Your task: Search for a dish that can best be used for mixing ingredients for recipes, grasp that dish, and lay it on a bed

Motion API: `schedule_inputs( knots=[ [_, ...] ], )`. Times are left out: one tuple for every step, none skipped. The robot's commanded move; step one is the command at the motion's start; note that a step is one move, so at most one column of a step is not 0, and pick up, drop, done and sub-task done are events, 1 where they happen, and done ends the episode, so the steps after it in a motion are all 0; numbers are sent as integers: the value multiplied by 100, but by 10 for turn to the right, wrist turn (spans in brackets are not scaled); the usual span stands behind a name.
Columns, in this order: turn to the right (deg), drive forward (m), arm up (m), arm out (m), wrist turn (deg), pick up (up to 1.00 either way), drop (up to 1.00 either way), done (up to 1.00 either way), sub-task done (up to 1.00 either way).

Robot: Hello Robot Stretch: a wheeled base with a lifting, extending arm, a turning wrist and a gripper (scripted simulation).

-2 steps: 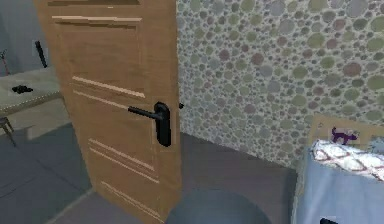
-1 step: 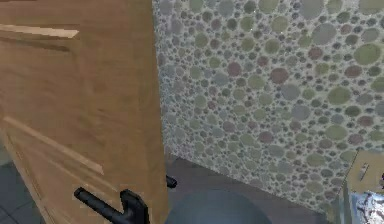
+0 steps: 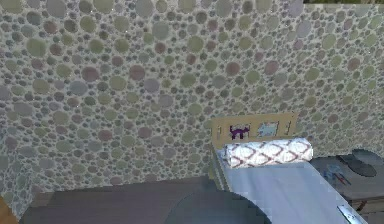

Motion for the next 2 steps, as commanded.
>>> schedule_inputs(
  knots=[
    [30, 0, 0, 0, 0, 0, 0, 0, 0],
    [0, 60, 0, 0, 0, 0, 0, 0, 0]
  ],
)
